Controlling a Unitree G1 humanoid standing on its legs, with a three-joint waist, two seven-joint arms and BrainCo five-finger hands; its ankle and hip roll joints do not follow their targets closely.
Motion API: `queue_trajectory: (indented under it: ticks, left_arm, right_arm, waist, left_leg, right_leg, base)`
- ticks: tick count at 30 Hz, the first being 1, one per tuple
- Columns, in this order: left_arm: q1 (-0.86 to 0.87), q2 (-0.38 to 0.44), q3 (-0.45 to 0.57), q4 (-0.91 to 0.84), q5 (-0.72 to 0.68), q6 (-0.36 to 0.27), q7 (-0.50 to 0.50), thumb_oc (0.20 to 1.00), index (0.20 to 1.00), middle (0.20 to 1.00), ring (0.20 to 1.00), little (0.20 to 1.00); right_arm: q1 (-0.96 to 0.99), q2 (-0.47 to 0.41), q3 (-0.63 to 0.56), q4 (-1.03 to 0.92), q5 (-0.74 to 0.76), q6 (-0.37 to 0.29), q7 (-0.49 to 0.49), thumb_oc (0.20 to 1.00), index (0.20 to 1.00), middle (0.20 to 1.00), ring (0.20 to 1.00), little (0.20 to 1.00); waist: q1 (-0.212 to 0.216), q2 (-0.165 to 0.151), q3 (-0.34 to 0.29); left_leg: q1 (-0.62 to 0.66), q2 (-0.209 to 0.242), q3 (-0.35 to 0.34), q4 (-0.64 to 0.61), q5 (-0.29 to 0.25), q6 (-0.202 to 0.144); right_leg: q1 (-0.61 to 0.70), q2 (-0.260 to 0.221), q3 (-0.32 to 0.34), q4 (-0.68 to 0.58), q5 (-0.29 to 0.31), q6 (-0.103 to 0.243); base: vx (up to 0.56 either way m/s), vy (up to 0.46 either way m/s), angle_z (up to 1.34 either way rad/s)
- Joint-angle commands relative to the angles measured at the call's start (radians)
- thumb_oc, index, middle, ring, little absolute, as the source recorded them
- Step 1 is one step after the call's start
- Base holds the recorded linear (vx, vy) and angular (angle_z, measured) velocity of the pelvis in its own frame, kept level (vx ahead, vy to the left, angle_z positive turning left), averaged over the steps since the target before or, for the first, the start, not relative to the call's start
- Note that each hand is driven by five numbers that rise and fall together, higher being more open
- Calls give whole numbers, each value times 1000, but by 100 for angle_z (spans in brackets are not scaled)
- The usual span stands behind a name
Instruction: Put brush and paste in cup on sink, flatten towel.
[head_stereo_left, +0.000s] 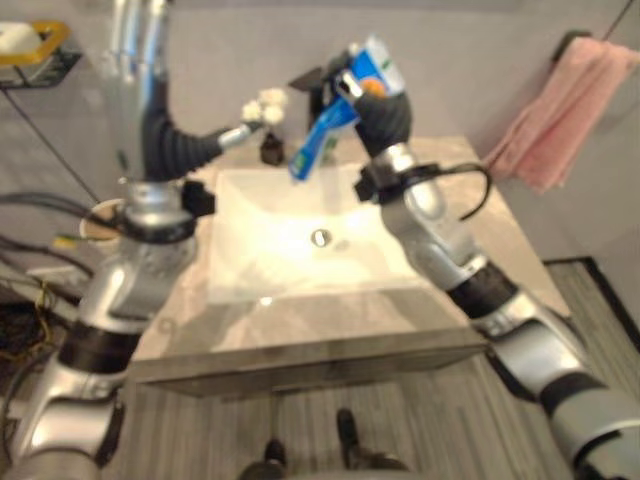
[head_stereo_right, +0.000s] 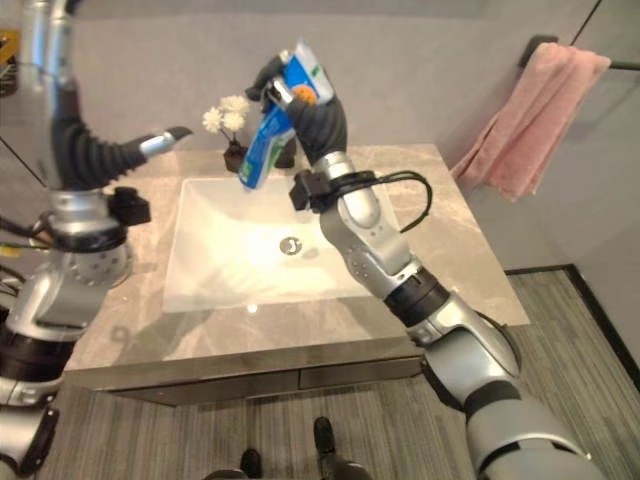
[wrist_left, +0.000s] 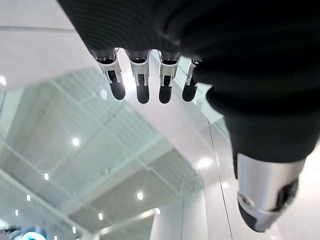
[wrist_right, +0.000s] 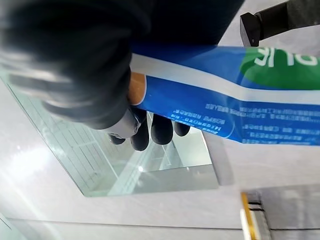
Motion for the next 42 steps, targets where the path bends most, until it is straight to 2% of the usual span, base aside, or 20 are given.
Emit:
queue_trajectory:
  ticks: [1,3,6,7,8,10,12,16,17,20,25,26,27,31,34,35,36,38,40,42]
  left_arm:
    - [22,64,45,-58,-54,-25,37,1000,1000,1000,1000,1000]
    - [50,67,76,-74,-68,-32,35,1000,1000,1000,1000,1000]
    - [162,105,211,-93,-84,-45,66,1000,1000,1000,1000,1000]
    - [163,105,213,-95,-84,-45,65,1000,1000,1000,1000,1000]
    - [228,112,284,-81,-89,-41,83,1000,1000,1000,1000,1000]
    - [290,121,354,-58,-72,-28,102,1000,1000,1000,1000,1000]
    - [320,122,387,-45,-65,-22,112,1000,1000,1000,1000,1000]
    - [409,120,457,45,-40,21,135,1000,1000,1000,1000,1000]
    - [462,139,473,109,-1,74,121,1000,1000,1000,1000,1000]
    - [529,122,499,173,15,105,112,1000,1000,1000,1000,1000]
    - [558,83,448,378,-51,142,74,1000,1000,1000,1000,1000]
    - [555,84,445,383,-53,140,76,1000,1000,1000,1000,1000]
    - [560,64,420,474,-86,151,66,1000,1000,1000,1000,1000]
    - [543,42,371,625,-137,157,65,1000,1000,1000,1000,1000]
    - [528,-15,301,850,-241,156,29,1000,1000,1000,1000,1000]
    - [527,-15,301,851,-241,156,29,1000,1000,1000,1000,1000]
    - [511,-49,283,977,-321,150,27,1000,1000,1000,1000,1000]
    - [503,-69,279,1015,-367,141,22,1000,1000,1000,1000,1000]
    - [485,-142,258,1171,-504,124,-13,1000,1000,1000,1000,1000]
    - [478,-162,245,1221,-532,126,-32,1000,1000,1000,1000,1000]
  right_arm:
    - [-61,-17,-121,-52,-20,-84,-4,200,200,200,200,200]
    - [-62,-25,-125,-55,-23,-84,-7,200,200,200,200,200]
    - [-53,-62,-153,-63,-30,-86,-5,200,200,200,200,200]
    - [-54,-61,-153,-63,-30,-86,-5,200,200,200,200,200]
    - [-57,-73,-168,-63,-33,-89,-4,200,200,200,200,200]
    - [-56,-91,-187,-63,-38,-94,-3,200,200,200,200,200]
    - [-57,-91,-193,-62,-40,-95,-3,200,200,200,200,200]
    - [-53,-115,-225,-64,-51,-98,-5,200,200,200,200,200]
    - [-53,-127,-240,-62,-51,-98,-2,200,200,200,200,200]
    - [-47,-131,-271,-62,-53,-96,-1,200,200,200,200,200]
    - [-69,-127,-272,-38,-33,-87,17,200,200,200,200,200]
    - [-70,-128,-271,-37,-32,-87,17,200,200,200,200,200]
    - [-87,-121,-263,-33,-25,-85,22,200,200,200,200,200]
    - [-113,-111,-241,-18,-12,-82,31,200,200,200,200,200]
    - [-153,-94,-201,-8,-9,-74,41,200,200,200,200,200]
    - [-153,-94,-200,-7,-9,-74,41,200,200,200,200,200]
    - [-174,-77,-172,4,3,-72,44,200,200,200,200,200]
    - [-182,-70,-163,6,7,-73,44,200,200,200,200,200]
    - [-203,-45,-126,14,16,-77,40,200,200,200,200,200]
    - [-213,-43,-112,18,19,-75,41,200,200,200,200,200]
  waist:
    - [58,-54,-17]
    - [59,-54,-17]
    - [83,-55,-13]
    - [81,-55,-13]
    - [96,-53,-12]
    - [115,-51,-9]
    - [118,-51,-10]
    - [144,-51,-6]
    - [162,-48,-4]
    - [182,-46,-3]
    - [195,-47,-5]
    - [194,-46,-5]
    - [197,-47,-2]
    - [195,-47,1]
    - [193,-48,5]
    - [193,-48,5]
    - [190,-50,8]
    - [187,-51,9]
    - [179,-56,11]
    - [177,-57,12]
  left_leg:
    - [49,-19,-46,12,-57,12]
    - [45,-19,-53,12,-55,12]
    - [29,-21,-76,12,-50,14]
    - [28,-21,-77,12,-50,14]
    - [21,-25,-88,12,-47,15]
    - [13,-26,-102,12,-44,16]
    - [7,-27,-109,12,-42,16]
    - [-12,-31,-147,12,-34,19]
    - [-17,-34,-167,12,-31,21]
    - [-21,-38,-198,12,-30,26]
    - [-25,-42,-238,12,-35,31]
    - [-25,-42,-240,12,-35,31]
    - [-29,-44,-250,12,-33,32]
    - [-33,-43,-263,12,-28,34]
    - [-37,-42,-269,12,-22,35]
    - [-38,-42,-270,12,-22,34]
    - [-40,-41,-272,12,-17,34]
    - [-40,-41,-272,12,-15,33]
    - [-41,-38,-271,12,-11,32]
    - [-41,-38,-271,12,-9,32]
  right_leg:
    - [-37,-129,-34,32,5,105]
    - [-37,-132,-37,31,4,103]
    - [-40,-140,-48,32,-1,101]
    - [-40,-140,-49,32,-1,101]
    - [-41,-145,-56,33,-3,100]
    - [-42,-150,-65,35,-5,99]
    - [-42,-154,-72,35,-6,99]
    - [-40,-170,-101,39,-11,97]
    - [-35,-177,-114,44,-16,96]
    - [-27,-189,-138,49,-23,95]
    - [-14,-203,-171,69,-47,91]
    - [-15,-204,-173,71,-49,91]
    - [-18,-208,-176,84,-53,88]
    - [-26,-211,-183,108,-64,86]
    - [-42,-206,-184,137,-76,84]
    - [-43,-206,-184,138,-76,83]
    - [-47,-205,-186,145,-80,81]
    - [-49,-204,-187,146,-81,80]
    - [-50,-203,-193,148,-81,79]
    - [-50,-202,-193,148,-80,79]
  base:
    - [-5,-18,24]
    - [0,-17,18]
    - [7,-17,20]
    - [6,-8,10]
    - [7,-10,12]
    - [13,-15,24]
    - [4,-10,15]
    - [10,-29,31]
    - [52,-19,40]
    - [28,-11,46]
    - [18,-11,38]
    - [-11,-1,29]
    - [-14,-3,25]
    - [-4,-3,17]
    - [-4,1,9]
    - [0,0,0]
    - [0,0,0]
    - [-4,3,4]
    - [6,-1,2]
    - [0,0,0]
